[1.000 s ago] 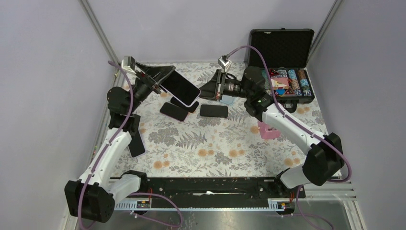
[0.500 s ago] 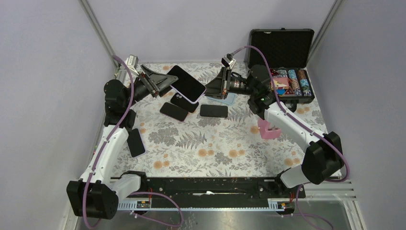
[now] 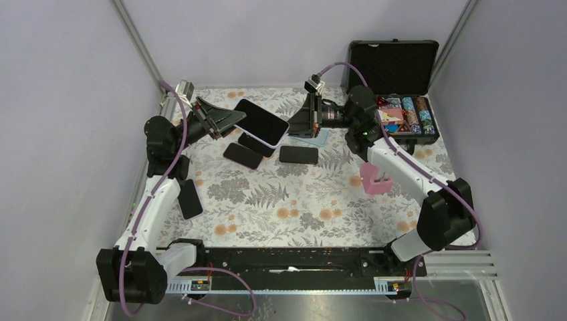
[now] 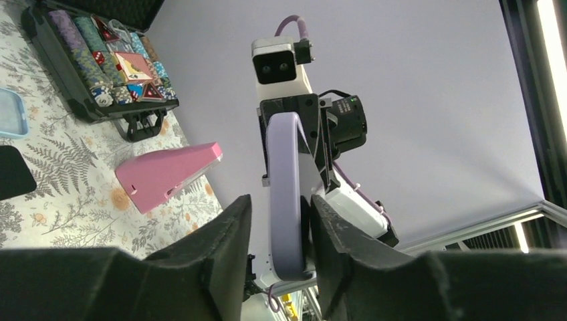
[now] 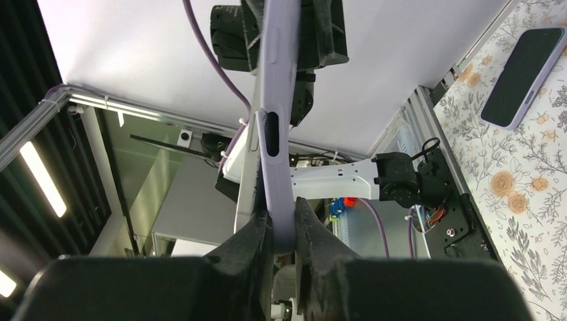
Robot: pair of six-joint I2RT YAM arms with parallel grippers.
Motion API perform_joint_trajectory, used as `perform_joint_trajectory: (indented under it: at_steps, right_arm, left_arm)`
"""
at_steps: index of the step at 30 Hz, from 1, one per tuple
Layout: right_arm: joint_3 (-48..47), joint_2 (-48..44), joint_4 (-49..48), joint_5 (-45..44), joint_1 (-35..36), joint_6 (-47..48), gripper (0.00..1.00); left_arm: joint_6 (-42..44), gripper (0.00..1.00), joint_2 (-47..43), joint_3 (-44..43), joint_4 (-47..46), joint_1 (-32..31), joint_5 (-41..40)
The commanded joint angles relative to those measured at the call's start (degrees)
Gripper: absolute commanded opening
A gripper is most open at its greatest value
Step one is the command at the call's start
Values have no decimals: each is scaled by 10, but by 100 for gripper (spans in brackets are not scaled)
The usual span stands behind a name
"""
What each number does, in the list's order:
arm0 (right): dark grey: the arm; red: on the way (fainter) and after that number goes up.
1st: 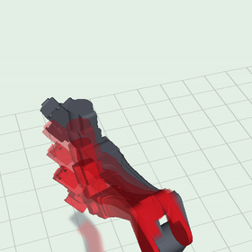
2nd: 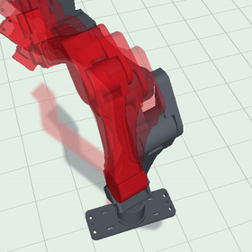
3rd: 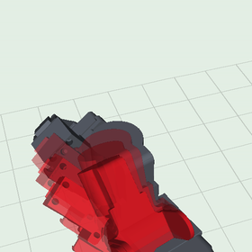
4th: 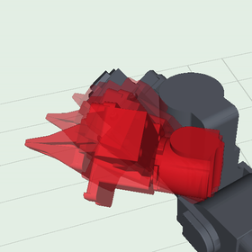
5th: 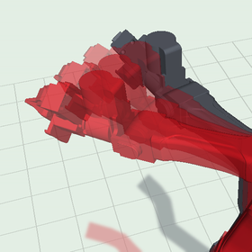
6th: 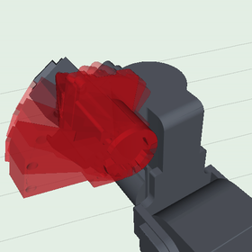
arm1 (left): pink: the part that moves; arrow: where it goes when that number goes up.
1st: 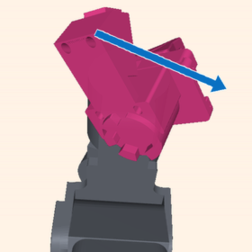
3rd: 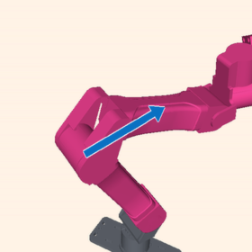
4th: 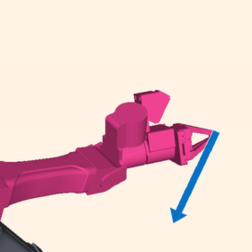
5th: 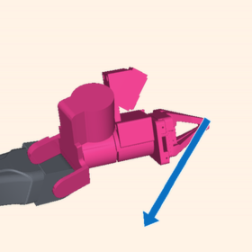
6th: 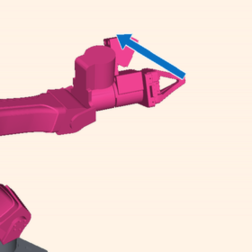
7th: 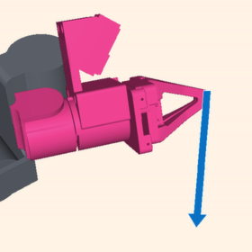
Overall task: Take the phone out of the phone case
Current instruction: Remove the phone case from the phone.
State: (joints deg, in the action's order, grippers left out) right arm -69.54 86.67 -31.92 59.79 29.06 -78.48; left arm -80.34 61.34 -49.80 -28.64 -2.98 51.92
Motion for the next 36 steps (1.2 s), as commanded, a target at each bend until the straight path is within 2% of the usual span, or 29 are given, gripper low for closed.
perform_joint_trajectory:
  at_steps: [1,5,8,10,12,13,15,17,19,22,25,27,29,31,36]
  right_arm:
    - [-54,4,-24,26,-4,8,0]
    - [-78,7,63,31,-4,82,0]
    - [-102,3,184,14,-4,188,0]
    - [-123,-1,297,-24,-4,300,3]
    - [-123,-10,361,-79,-4,369,11]
    - [-115,-14,364,-98,-4,386,15]
    - [-98,-20,363,-123,-4,408,17]
    - [-84,-24,364,-150,-4,422,17]
    - [-75,-30,374,-182,-4,440,17]
    - [-69,-45,391,-225,-4,464,23]
    - [-76,-58,392,-221,-4,449,42]
    - [-78,-68,391,-221,-6,430,53]
    - [-71,-79,381,-221,-15,396,58]
    - [-44,-93,333,-206,-31,335,60]
    - [42,-128,110,-165,-61,184,65]
  left_arm:
    - [53,30,2,-29,48,3,35]
    - [55,2,7,-35,56,3,52]
    - [8,0,11,-30,27,3,47]
    - [-70,0,18,-19,-16,3,40]
    - [-186,0,38,3,-133,3,37]
    - [-253,0,53,14,-223,3,30]
    - [-362,0,78,28,-350,3,11]
    - [-424,0,95,26,-417,3,-2]
    - [-423,0,91,16,-401,3,-6]
    - [-314,0,59,-9,-262,4,2]
    - [-205,0,29,-33,-108,6,-9]
    - [-185,0,21,-41,-75,9,-20]
    - [-188,0,19,-40,-78,14,-28]
    - [-194,0,18,-37,-89,19,-34]
    - [-181,0,11,-45,-76,21,-47]
